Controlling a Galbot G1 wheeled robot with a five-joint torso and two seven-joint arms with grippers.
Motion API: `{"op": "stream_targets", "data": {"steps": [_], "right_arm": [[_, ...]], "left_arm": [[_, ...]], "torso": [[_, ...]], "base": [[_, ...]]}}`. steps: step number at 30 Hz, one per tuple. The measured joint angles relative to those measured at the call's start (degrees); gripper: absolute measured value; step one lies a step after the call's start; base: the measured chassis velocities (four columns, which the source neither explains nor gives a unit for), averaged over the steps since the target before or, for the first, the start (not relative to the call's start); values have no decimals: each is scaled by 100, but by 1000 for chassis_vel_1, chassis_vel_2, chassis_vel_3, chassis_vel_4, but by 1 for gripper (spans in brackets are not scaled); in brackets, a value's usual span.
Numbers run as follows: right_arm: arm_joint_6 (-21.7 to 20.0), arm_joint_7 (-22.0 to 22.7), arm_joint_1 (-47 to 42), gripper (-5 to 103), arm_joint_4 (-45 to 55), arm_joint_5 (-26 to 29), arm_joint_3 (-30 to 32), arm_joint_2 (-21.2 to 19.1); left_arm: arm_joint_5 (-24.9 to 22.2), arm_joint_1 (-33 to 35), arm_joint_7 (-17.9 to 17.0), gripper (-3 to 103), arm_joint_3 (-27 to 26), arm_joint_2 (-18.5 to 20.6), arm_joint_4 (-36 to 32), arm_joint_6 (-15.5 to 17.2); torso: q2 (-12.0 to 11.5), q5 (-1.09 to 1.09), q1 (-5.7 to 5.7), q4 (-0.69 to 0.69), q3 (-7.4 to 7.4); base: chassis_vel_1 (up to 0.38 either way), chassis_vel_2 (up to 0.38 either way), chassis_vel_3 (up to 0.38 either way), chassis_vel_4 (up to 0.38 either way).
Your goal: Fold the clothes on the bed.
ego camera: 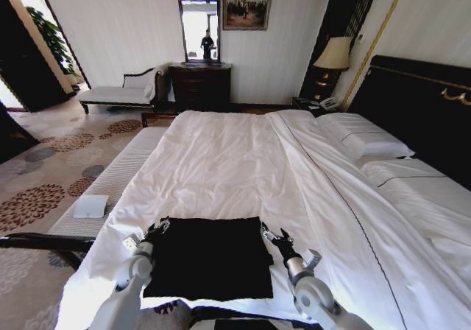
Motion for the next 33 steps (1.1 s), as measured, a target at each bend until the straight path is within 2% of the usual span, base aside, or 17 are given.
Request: {"op": "stream_targets", "data": {"steps": [2, 4, 18, 20, 21, 24, 25, 28, 30, 33], "right_arm": [[-1, -2, 33, 100, -26, 0, -25, -2], [-3, -4, 57, 100, -31, 1, -41, -6], [-6, -6, 55, 100, -43, -19, -45, -19], [-6, -4, 51, 100, -44, -29, -43, -12], [-6, -4, 51, 100, -44, -29, -43, -12], [-6, 2, 30, 100, -24, -41, -37, -8], [-6, 2, 30, 100, -24, -41, -37, -8], [-6, 8, -1, 100, -2, -72, -35, 11], [-6, 8, -12, 100, 2, -80, -35, 16], [-8, 16, -33, 100, 3, -110, -27, 44]], "left_arm": [[6, -2, 9, 60, 8, -49, 38, 0], [22, -4, 14, 57, 16, -112, 71, 0], [129, -140, -30, 56, -14, -353, 275, -41], [144, -154, -48, 46, -18, -369, 277, -43], [144, -154, -48, 46, -18, -369, 277, -43], [195, -145, -86, 31, -26, -359, 276, -43], [195, -145, -86, 31, -26, -359, 276, -43], [199, -125, -112, 16, -39, -348, 276, -43], [199, -119, -118, 16, -43, -346, 276, -43], [188, -103, -133, 10, -75, -326, 244, -43]], "torso": [[0, 1, 0, 1, 0], [0, 0, 0, 1, 0], [1, 0, 0, 0, 0], [1, 0, 0, 0, 0], [1, 0, 0, 0, 0], [1, 0, 0, 0, 0], [1, 0, 0, 0, 0], [1, 0, 0, 0, 0], [1, 0, 0, 0, 0], [1, -1, 0, 0, 0]], "base": [[0, 0, 0, 0], [0, 0, 0, 0], [0, 0, 0, 0], [0, 0, 0, 0], [0, 0, 0, 0], [0, 0, 0, 0], [0, 0, 0, 0], [0, 0, 0, 0], [0, 0, 0, 0], [0, 0, 0, 0]]}}
